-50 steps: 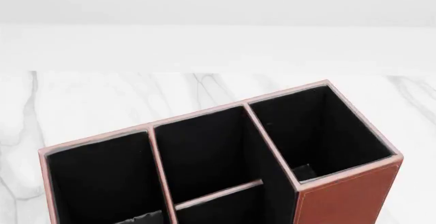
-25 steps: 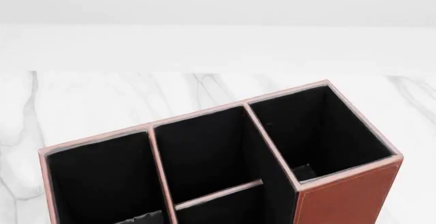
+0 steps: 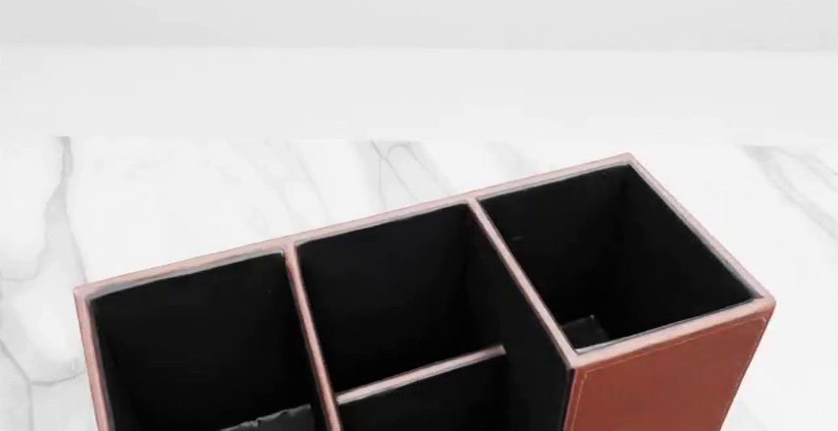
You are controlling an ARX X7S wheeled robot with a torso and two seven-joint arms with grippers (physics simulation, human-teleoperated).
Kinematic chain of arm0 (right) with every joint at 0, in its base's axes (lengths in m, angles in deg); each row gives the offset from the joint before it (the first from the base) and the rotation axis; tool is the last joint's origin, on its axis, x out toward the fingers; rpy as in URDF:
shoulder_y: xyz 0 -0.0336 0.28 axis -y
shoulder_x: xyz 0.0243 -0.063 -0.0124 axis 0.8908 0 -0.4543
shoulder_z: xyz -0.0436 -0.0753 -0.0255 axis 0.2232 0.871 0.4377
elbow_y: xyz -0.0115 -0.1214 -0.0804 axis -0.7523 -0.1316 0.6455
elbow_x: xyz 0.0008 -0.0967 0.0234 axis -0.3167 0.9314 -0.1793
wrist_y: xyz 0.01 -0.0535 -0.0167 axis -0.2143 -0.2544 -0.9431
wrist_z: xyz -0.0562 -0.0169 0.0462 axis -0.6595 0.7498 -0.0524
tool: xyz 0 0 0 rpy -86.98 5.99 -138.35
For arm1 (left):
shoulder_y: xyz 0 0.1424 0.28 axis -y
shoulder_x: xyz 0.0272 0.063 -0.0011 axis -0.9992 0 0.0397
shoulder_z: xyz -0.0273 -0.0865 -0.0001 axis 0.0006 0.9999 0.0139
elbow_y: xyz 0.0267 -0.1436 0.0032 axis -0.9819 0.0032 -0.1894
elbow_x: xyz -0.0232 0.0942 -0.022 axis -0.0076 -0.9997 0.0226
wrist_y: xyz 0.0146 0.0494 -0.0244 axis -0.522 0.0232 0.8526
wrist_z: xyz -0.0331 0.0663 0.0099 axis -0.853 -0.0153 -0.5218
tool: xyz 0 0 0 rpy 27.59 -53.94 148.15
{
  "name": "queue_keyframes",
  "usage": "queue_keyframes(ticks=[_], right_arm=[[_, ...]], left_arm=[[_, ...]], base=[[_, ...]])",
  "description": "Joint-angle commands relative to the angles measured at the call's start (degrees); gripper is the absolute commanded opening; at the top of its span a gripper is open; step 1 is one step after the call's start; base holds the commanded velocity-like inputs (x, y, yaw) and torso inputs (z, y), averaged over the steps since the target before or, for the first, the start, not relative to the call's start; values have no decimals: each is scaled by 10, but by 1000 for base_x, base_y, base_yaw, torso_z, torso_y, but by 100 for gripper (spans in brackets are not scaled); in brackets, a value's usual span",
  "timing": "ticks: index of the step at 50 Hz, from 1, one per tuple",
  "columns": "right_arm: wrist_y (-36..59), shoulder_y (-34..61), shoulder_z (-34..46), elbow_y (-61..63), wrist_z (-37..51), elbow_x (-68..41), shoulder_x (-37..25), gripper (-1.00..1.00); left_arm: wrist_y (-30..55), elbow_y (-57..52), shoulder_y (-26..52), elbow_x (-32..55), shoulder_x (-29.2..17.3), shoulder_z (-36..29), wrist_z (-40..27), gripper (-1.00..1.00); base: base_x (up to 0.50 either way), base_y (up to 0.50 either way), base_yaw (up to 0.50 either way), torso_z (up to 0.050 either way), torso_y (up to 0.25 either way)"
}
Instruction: Pick up the book and place it in the front compartment of the caddy.
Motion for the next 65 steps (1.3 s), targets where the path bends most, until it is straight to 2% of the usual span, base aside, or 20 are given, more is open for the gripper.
queue_keyframes(ticks=[1, 58, 59, 65], right_arm=[[-4, 12, 38, -14, -6, 24, 15, 100], [-51, -17, 164, -71, -2, 105, 43, 100], [-50, -17, 160, -72, 1, 103, 45, -100], [-47, -15, 150, -68, 1, 92, 46, -100]], left_arm=[[-2, 1, -1, 2, -2, 0, -1, 100], [-9, 6, -4, 11, -8, 2, -10, 100], [-9, 5, -4, 11, -8, 3, -10, 100], [-8, 3, -5, 13, -9, 4, -11, 100]], base=[[0, 0, 0, 0, 0], [0, 0, 0, 0, 0], [0, 0, 0, 0, 0], [0, 0, 0, 0, 0]])
